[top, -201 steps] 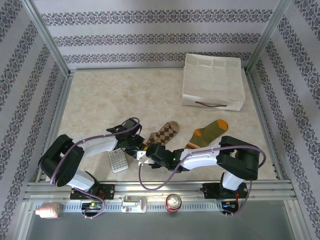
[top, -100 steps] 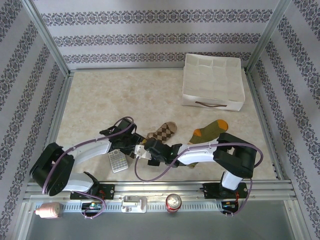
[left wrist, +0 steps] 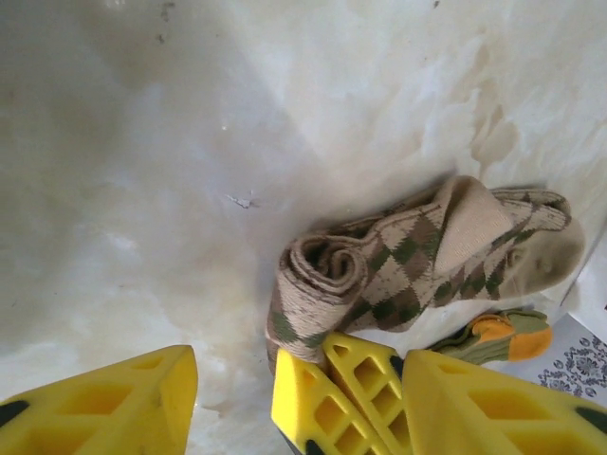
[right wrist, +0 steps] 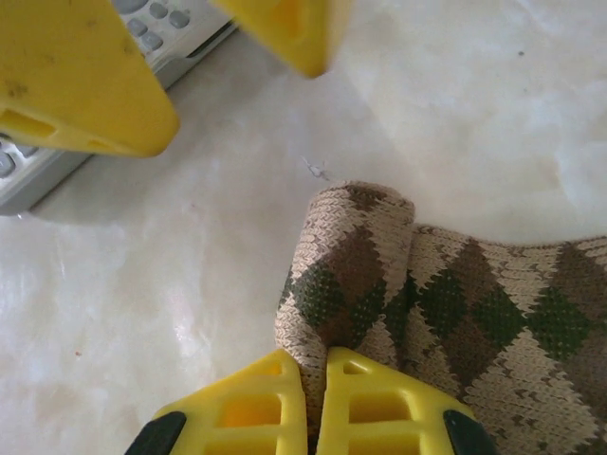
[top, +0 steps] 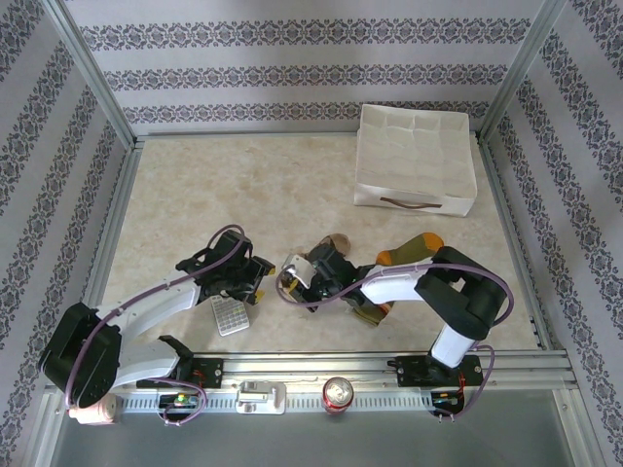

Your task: Roll the socks

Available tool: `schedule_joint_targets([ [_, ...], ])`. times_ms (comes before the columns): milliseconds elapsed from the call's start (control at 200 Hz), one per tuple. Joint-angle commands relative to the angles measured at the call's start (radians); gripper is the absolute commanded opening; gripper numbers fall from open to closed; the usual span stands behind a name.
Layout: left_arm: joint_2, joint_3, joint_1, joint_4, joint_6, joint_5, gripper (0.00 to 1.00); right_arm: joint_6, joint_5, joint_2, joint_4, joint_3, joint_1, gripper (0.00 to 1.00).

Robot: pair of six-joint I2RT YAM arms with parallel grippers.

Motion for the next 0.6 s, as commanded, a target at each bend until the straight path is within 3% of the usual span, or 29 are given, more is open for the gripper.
schedule_joint_targets([
  [0, 0.026, -0.015, -0.012, 0.083, 0.026, 0.024, 0.54, 0.095, -0.048, 0.084, -0.193, -0.069, -0.043, 0.00],
  [595, 0.296, 0.014, -0.057, 0.329, 0.061, 0.052, 0.49, 0.230, -0.176, 0.179, -0.145, -0.080, -0.147, 0.00],
])
